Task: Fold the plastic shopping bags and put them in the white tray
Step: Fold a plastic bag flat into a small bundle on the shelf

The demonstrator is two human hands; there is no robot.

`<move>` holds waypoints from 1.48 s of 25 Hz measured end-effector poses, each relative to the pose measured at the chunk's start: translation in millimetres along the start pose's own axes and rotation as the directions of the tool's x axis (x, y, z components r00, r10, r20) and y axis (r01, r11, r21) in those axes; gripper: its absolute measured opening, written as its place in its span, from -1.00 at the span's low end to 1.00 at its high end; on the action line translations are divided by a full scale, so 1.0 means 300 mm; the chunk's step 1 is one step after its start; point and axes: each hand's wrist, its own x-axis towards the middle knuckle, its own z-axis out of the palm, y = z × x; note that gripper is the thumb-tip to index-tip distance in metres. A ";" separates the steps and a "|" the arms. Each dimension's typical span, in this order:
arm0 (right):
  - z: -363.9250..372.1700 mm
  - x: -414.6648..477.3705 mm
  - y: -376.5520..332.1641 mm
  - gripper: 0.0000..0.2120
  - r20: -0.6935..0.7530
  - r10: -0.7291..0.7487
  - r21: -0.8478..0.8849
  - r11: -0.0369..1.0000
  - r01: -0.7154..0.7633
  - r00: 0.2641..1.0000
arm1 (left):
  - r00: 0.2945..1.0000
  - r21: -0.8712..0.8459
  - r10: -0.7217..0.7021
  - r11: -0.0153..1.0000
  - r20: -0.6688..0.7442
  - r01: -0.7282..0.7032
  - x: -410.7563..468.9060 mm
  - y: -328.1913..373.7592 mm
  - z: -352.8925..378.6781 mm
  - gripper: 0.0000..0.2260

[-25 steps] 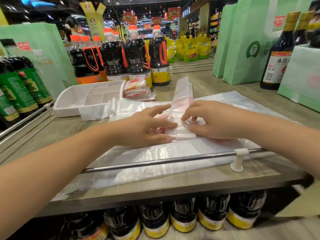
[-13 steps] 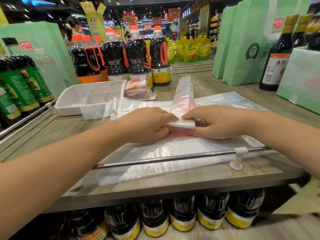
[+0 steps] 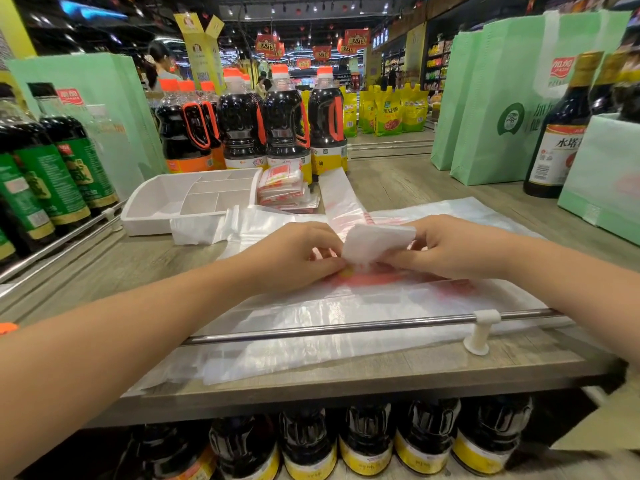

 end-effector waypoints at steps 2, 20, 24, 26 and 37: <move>0.004 0.003 0.001 -0.82 0.002 -0.014 -0.033 0.999 0.014 1.000 | 0.997 -0.054 -0.072 0.996 -0.012 0.071 0.002 -0.006 -0.001 -0.89; 0.039 0.081 -0.039 -0.66 -0.062 0.292 0.050 0.956 -0.289 0.954 | 0.919 -0.079 -0.395 0.916 -0.003 0.394 0.061 0.006 0.033 -0.59; 0.037 0.078 -0.044 -0.64 -0.089 0.354 0.049 0.935 -0.351 0.931 | 0.912 -0.051 -0.404 0.911 0.073 0.408 0.067 0.015 0.031 -0.56; 0.038 0.079 -0.049 -0.63 -0.091 0.375 0.053 0.927 -0.371 0.923 | 0.905 -0.057 -0.412 0.906 0.110 0.419 0.065 0.015 0.025 -0.56; 0.029 0.071 -0.055 -0.70 -0.098 0.435 0.066 0.900 -0.431 0.895 | 0.896 -0.158 -0.444 0.883 0.020 0.441 0.057 0.018 0.046 -0.59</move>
